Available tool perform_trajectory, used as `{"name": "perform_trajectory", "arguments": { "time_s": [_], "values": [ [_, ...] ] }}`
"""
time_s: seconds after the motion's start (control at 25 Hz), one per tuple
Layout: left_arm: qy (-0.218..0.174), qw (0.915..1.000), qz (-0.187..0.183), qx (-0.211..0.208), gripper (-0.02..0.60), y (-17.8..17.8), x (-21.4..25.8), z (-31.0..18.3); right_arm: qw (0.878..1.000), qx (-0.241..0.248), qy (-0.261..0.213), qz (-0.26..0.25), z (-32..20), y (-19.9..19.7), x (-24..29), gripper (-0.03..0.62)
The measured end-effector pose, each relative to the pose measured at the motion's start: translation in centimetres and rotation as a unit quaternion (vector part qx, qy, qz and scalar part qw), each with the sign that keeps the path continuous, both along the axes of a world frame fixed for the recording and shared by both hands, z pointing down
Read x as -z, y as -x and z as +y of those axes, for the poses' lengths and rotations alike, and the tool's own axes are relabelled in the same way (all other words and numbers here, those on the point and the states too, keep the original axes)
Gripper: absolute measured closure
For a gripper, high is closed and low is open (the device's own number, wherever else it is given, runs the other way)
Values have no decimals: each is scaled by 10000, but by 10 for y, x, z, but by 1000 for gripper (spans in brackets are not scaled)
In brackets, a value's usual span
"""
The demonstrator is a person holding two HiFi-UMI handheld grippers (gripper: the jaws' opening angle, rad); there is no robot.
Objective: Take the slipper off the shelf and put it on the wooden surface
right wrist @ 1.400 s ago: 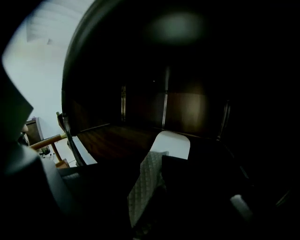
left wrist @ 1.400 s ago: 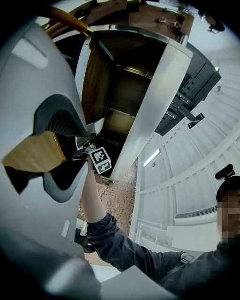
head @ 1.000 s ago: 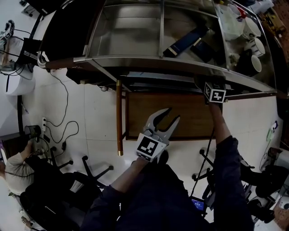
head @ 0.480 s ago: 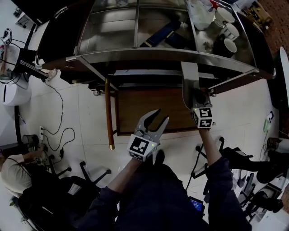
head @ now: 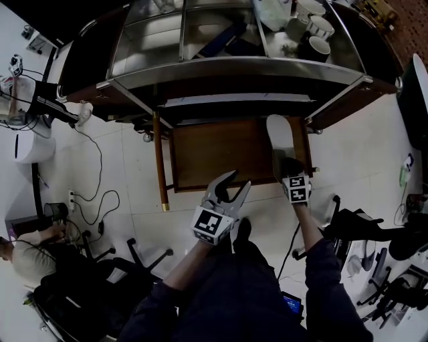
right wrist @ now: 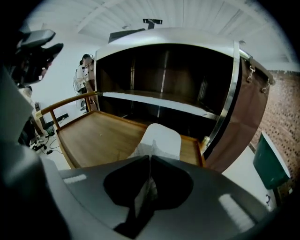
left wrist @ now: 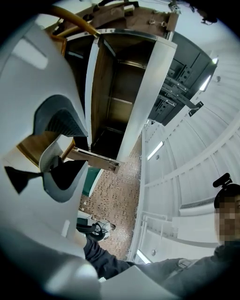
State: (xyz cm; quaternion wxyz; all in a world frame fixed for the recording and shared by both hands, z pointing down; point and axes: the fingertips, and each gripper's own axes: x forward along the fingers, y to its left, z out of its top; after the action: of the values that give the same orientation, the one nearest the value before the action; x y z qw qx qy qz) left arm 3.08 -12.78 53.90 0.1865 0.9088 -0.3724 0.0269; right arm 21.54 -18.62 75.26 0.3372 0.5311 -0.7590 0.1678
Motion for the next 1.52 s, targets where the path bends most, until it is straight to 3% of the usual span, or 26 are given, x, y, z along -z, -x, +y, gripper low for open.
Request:
{"name": "perform_trajectory", "arguments": {
  "time_s": [0.16, 0.4, 0.64, 0.84, 1.24, 1.52],
  "values": [
    [-46, 9999, -112, 14, 422, 4, 0, 3, 9992, -334, 190, -147, -4, -4, -5, 550],
    [-251, 9993, -236, 141, 422, 9, 15, 24, 9957, -381, -466, -710, 26, 15, 51, 525],
    [-425, 9986, -117, 275, 422, 3, 39, 91, 9776, 172, -1242, -1688, 107, 67, 148, 530],
    [-391, 9983, 68, 428, 422, -9, 53, 153, 9578, 847, -1551, -2266, 185, 101, 205, 559],
    [-464, 9980, 201, 377, 422, -27, 64, 234, 9404, 1108, -1954, -2554, 270, 113, 255, 586],
    [-519, 9982, 140, 270, 422, -35, 71, 253, 9446, 1096, -2164, -2211, 283, 105, 268, 594]
  ]
}}
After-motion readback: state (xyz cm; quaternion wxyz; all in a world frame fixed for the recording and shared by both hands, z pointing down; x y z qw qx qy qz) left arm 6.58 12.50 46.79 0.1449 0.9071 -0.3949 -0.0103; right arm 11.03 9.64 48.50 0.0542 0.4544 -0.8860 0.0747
